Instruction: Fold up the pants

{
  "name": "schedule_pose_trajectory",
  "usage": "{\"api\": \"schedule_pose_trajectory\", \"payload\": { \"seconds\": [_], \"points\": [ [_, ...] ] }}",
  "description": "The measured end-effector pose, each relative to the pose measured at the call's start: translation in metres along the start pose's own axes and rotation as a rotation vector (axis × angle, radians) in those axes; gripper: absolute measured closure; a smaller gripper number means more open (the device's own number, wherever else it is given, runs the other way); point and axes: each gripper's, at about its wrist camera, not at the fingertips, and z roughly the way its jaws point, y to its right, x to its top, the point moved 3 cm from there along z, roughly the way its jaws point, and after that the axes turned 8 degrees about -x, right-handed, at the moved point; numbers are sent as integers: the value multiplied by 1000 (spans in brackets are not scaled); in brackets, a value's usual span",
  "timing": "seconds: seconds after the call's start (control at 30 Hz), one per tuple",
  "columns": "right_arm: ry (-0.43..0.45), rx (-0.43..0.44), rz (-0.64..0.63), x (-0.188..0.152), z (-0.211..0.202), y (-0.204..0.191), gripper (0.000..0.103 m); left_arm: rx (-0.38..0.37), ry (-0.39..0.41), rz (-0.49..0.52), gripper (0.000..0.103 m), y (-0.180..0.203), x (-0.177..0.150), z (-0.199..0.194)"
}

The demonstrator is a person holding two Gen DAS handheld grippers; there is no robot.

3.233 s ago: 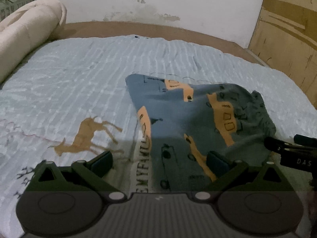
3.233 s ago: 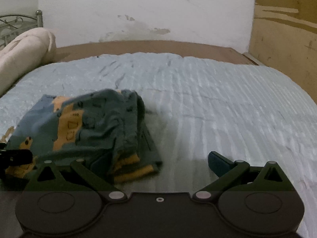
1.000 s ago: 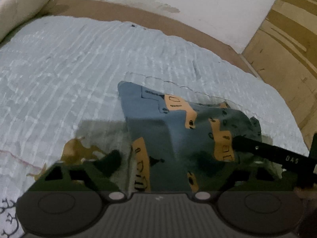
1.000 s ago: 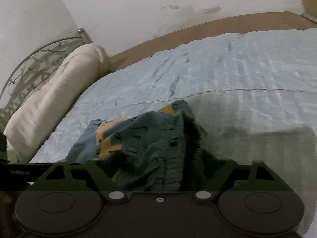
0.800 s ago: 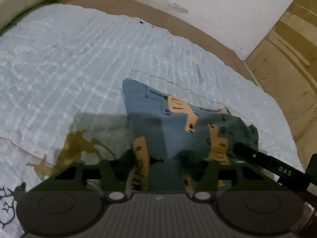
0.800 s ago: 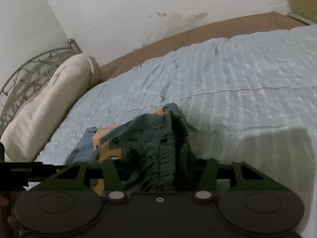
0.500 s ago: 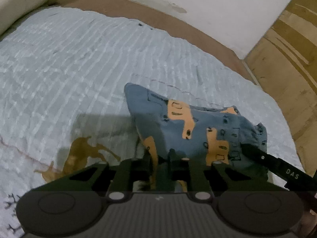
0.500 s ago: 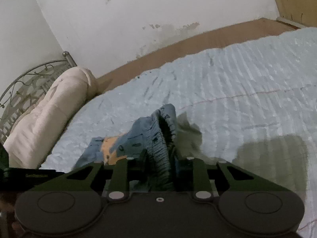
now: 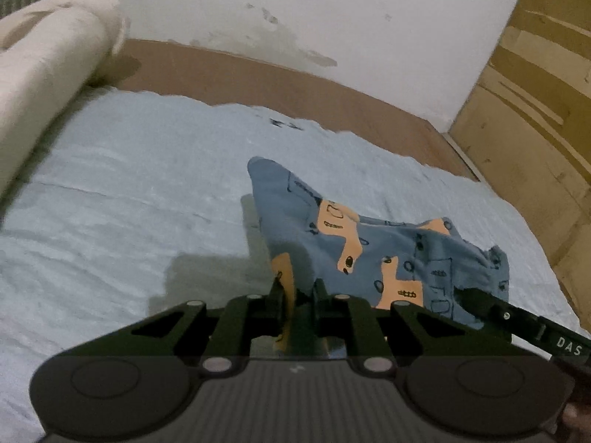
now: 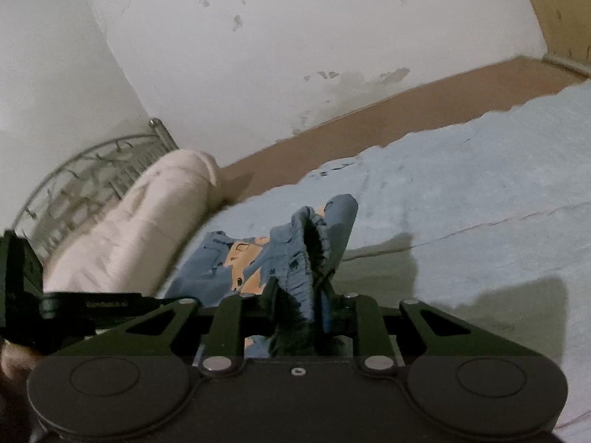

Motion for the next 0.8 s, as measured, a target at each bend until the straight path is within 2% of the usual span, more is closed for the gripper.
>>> {"api": "schedule_pose_trajectory", "payload": {
  "seconds": [0.2, 0.47, 0.8],
  "points": [
    [-48, 21, -10, -13, 23, -34, 80, 36, -10, 6, 88, -34, -1, -14],
    [-104, -50, 21, -35, 35, -34, 80, 29, -47, 12, 87, -46, -17, 3],
    [-118, -135, -121, -45, 40, -40, 76, 75, -63, 2, 81, -56, -26, 9]
  ]
}}
